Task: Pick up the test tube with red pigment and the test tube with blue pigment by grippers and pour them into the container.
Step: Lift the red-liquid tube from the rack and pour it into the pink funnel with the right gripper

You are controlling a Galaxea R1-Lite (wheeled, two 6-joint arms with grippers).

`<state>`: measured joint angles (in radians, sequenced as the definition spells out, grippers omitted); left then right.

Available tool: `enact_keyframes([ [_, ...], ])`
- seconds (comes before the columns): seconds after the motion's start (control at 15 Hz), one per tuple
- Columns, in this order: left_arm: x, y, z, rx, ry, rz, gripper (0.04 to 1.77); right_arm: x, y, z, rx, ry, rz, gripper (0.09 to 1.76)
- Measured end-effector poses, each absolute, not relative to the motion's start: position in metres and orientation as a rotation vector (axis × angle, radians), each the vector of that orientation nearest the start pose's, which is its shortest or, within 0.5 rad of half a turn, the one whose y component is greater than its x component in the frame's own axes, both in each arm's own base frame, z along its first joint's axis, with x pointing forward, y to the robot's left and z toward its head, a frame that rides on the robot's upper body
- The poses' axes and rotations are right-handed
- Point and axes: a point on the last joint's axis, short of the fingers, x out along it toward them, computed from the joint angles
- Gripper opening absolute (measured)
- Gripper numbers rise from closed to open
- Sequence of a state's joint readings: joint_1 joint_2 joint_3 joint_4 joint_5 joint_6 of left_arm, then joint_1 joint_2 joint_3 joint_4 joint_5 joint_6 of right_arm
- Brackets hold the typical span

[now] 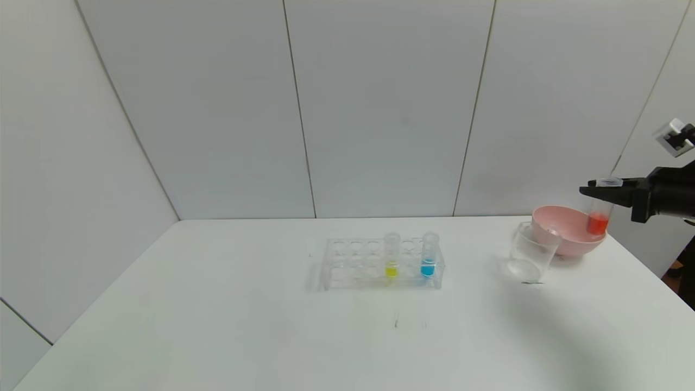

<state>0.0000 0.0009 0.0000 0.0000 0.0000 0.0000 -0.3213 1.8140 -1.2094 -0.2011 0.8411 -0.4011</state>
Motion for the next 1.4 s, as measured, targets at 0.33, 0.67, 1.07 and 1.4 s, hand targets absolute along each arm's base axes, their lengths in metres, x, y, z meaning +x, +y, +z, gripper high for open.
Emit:
enact_keyframes([
  [0.33,-0.023,0.000,0.075,0.000,0.001,0.000,1.76,0.371,-0.085,0.231,-0.352,0.380,0.550,0.54],
  [0.67,-0.023,0.000,0.075,0.000,0.001,0.000,1.76,0.390,-0.080,0.236,-0.472,0.478,0.545,0.54],
  [1.07,-0.023,0.000,0.075,0.000,0.001,0.000,1.76,0.404,-0.073,0.236,-0.674,0.563,0.570,0.54],
  [1.4,-0.023,0.000,0.075,0.000,0.001,0.000,1.76,0.400,-0.071,0.227,-0.834,0.599,0.679,0.54],
])
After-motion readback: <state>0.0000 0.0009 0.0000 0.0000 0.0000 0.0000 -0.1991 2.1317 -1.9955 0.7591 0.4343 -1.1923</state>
